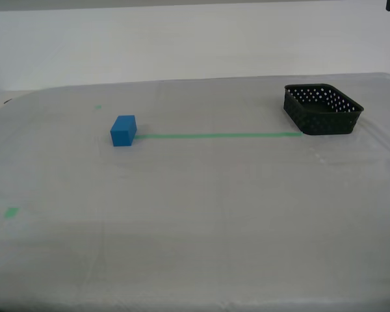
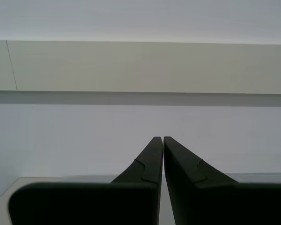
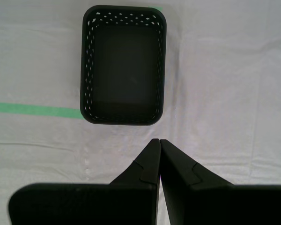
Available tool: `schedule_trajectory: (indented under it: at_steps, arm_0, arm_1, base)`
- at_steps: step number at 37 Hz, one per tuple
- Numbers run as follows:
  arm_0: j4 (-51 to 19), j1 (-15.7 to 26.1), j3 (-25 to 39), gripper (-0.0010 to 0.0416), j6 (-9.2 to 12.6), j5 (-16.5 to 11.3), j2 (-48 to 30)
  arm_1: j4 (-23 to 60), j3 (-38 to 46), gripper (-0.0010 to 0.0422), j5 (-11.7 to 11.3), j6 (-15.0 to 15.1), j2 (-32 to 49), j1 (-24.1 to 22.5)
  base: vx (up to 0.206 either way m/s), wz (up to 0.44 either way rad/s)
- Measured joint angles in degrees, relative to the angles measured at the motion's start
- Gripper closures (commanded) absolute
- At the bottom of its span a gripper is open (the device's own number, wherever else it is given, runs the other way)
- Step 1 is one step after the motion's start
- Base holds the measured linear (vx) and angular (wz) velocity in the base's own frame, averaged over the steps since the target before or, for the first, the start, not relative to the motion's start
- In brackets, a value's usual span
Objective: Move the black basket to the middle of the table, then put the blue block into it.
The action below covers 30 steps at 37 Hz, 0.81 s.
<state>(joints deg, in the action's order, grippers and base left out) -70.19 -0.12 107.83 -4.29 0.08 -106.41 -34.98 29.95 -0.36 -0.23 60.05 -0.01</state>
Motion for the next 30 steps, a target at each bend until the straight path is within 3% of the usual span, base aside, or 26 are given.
schedule_trajectory:
  at_steps: [10, 23, 30]
  arm_0:
    - [-3.58, -0.59, 5.79, 0.0406, -0.5, 0.0, -4.92]
    - [0.09, -0.63, 5.7, 0.0406, -0.63, 0.0, -4.79]
    - [0.04, -0.61, 5.7, 0.0397, 0.87, 0.0, -4.79]
  arm_1:
    - [0.0, 0.0, 0.0412, 0.0, -0.02, 0.0, 0.0]
    - [0.0, 0.0, 0.0412, 0.0, -0.02, 0.0, 0.0]
    - [0.0, 0.0, 0.0412, 0.0, 0.0, 0.0, 0.0]
  base:
    - [0.0, 0.0]
    - [0.0, 0.0]
    - [0.0, 0.0]
